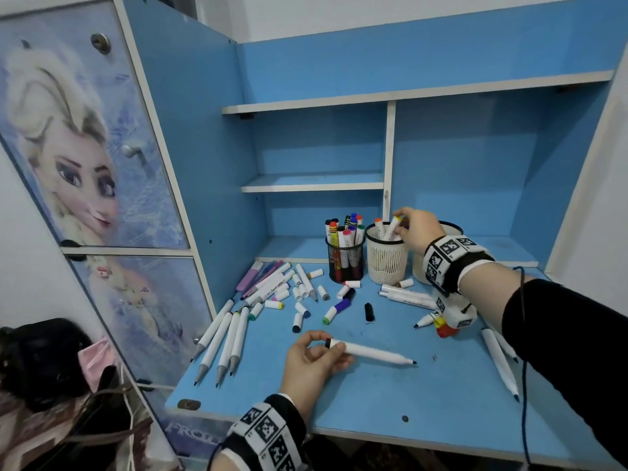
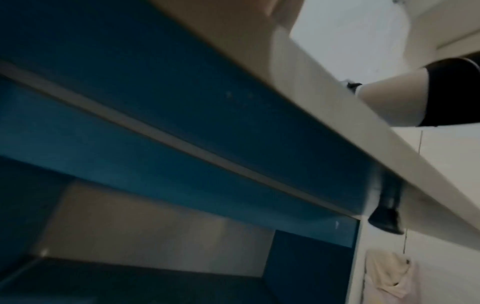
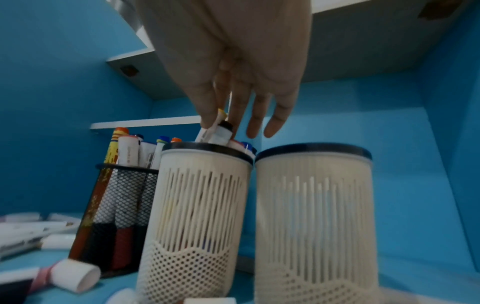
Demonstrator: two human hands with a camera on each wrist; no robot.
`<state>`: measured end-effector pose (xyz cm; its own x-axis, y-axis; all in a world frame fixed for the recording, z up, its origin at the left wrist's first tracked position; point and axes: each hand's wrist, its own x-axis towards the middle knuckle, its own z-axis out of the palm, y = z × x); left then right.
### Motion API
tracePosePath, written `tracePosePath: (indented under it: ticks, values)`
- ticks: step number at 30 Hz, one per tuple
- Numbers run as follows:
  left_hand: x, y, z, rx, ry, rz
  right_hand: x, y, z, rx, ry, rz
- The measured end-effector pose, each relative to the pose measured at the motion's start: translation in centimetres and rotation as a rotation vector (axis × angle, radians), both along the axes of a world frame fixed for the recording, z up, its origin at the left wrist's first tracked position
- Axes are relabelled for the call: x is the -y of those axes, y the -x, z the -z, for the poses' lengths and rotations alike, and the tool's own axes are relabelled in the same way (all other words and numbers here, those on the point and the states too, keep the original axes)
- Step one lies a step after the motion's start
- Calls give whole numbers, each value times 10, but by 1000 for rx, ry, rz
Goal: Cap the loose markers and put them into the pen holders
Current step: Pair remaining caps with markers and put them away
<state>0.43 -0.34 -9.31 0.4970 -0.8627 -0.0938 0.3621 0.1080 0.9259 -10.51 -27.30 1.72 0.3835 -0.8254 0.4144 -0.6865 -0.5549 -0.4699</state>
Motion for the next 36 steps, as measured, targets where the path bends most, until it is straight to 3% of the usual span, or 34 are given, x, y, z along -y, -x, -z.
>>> tracePosePath:
  ticks: [4,8,12,18,22,25,30,36]
  values:
    - [1,-1,3,-10,40,-34,-4,2,-3,-96,57,-35]
    - [1,-1,2,1,56,-40,-8,1,-5,-71,75,-29]
    - [0,0,3,21,57,-48,-10,-4,-1,-253,67,14]
    - [1,-2,4,38,69,-26,-16,-6,-8,-301,66,61]
    - [2,-4,6,24,83,-26,-28,-13,-11,-203,207,-57]
    - [3,-4,5,22,93,-23,-47,-24,-5,-159,274,-254]
    - [4,-3,5,19,97,-18,-66,-47,15,-520,64,-509]
    - [5,-3,5,39,66,-13,-62,-65,29,-929,-19,-522]
